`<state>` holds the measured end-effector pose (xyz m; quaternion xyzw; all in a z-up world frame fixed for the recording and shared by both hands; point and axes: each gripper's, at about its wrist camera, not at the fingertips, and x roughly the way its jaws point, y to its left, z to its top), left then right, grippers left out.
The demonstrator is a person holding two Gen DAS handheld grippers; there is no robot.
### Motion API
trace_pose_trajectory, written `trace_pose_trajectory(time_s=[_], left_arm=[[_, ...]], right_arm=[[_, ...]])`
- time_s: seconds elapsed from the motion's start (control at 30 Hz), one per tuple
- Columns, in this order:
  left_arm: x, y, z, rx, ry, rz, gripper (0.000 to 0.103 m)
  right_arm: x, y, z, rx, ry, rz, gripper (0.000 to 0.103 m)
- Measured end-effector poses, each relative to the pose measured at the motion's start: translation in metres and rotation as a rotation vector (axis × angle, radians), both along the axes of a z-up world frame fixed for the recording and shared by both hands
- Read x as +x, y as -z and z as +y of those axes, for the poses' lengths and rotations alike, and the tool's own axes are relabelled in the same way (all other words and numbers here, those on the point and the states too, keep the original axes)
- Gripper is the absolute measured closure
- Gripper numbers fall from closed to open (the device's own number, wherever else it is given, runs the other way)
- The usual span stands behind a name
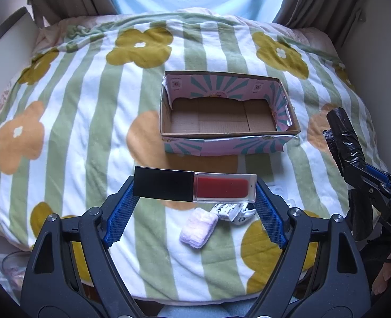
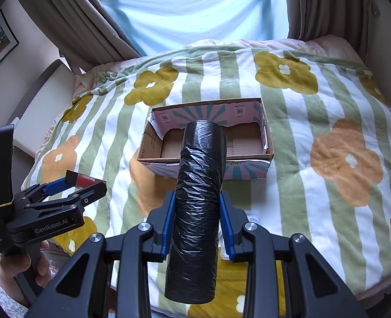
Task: Organize objects
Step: 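Carry lip gloss and black cylinder into the box and open both tools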
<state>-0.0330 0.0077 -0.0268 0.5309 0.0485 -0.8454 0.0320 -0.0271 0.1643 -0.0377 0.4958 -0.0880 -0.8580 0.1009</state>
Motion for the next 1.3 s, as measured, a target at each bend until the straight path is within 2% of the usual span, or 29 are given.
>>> trace_pose_trajectory(time_s=[0.27, 0.43, 0.6, 0.9, 1.3], left_arm=[[-0.029, -0.007, -0.002, 0.007, 0.020, 0.011, 0.021], [-0.066, -0.008, -0.009, 0.013, 0.027, 0.015, 0.021], [-0.114, 0.006, -0.018, -0.008, 0.027, 0.007, 0.021], [-0.193, 0.062, -0.031, -0.003, 0.027, -0.046, 0.021], [-0.257, 0.174, -0.016, -0.010, 0.080, -0.165, 0.021]], right_arm=[[-0.032, -0.004, 0.004, 0.011, -0.002, 0.015, 0.074], [-0.074, 0.000, 0.007, 0.020, -0.051, 0.012, 0.074], [-0.119, 0.017, 0.005, 0.066, -0.113, 0.005, 0.074], [-0.188, 0.079, -0.010, 0.145, -0.286, -0.021, 0.074], [-0.230, 0.167, -0.030, 0.222, -0.550, -0.053, 0.074]])
